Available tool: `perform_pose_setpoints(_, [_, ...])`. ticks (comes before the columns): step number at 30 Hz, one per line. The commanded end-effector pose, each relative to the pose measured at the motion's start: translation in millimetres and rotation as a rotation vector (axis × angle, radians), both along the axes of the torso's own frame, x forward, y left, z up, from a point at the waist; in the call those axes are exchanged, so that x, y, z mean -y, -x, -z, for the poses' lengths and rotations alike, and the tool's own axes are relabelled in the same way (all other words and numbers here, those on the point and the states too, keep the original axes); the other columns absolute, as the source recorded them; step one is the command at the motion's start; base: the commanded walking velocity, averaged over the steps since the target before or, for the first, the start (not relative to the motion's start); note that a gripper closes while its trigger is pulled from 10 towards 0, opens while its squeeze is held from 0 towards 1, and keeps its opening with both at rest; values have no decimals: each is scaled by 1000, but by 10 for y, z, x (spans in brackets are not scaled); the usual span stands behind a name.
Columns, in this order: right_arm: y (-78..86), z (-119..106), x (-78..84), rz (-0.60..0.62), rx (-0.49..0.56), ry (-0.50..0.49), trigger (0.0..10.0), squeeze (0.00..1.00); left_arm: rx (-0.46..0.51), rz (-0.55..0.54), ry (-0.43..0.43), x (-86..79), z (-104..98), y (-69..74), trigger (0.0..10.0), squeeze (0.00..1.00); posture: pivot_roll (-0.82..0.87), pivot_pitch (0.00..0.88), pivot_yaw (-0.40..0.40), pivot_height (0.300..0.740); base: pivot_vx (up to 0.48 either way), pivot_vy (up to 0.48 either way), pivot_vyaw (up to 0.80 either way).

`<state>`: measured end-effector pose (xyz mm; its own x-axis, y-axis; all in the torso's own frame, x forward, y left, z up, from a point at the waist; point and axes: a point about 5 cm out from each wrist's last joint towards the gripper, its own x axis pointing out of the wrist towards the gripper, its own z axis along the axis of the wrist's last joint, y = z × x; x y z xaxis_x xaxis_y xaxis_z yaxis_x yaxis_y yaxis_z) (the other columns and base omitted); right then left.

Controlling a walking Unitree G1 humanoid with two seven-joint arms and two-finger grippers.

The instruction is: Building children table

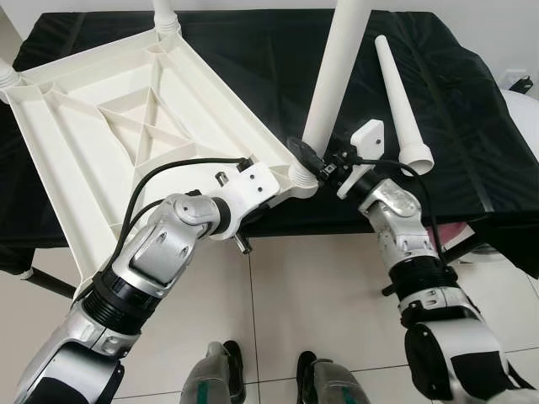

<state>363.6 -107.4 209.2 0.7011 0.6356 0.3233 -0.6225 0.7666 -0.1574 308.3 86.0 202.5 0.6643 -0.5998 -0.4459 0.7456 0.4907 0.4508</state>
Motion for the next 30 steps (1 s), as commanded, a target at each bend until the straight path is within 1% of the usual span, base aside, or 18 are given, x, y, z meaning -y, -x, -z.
perform_pose_setpoints(1, [21,303,-44,14,-139,38,10000,0,106,-3,6,52,-188,-13,10000,0,-29,204,-8,740,0,0,0])
perform_pose_setpoints(6, [29,315,-66,70,-147,13,10000,0,107,-1,8,55,-194,-10,10000,0,-30,206,-6,740,0,0,0])
perform_pose_setpoints(20, [61,287,-136,137,-140,-21,10000,0,109,-1,11,59,-208,-8,10000,0,-28,203,-5,740,0,0,0])
perform_pose_setpoints(23, [69,279,-155,139,-136,-16,10000,0,109,2,11,66,-212,-5,10000,0,-28,203,-5,740,0,0,0])
perform_pose_setpoints(24, [78,273,-174,114,-131,3,10000,0,110,2,11,68,-212,-4,10000,0,-28,199,-4,740,0,0,0])
perform_pose_setpoints(27, [77,266,-173,97,-133,26,10000,0,111,2,12,72,-212,-5,10000,0,-29,194,-5,740,0,0,0])
perform_pose_setpoints(30, [64,231,-166,105,-131,39,10000,0,112,3,13,77,-212,-4,10000,0,-29,194,-5,740,0,0,0])
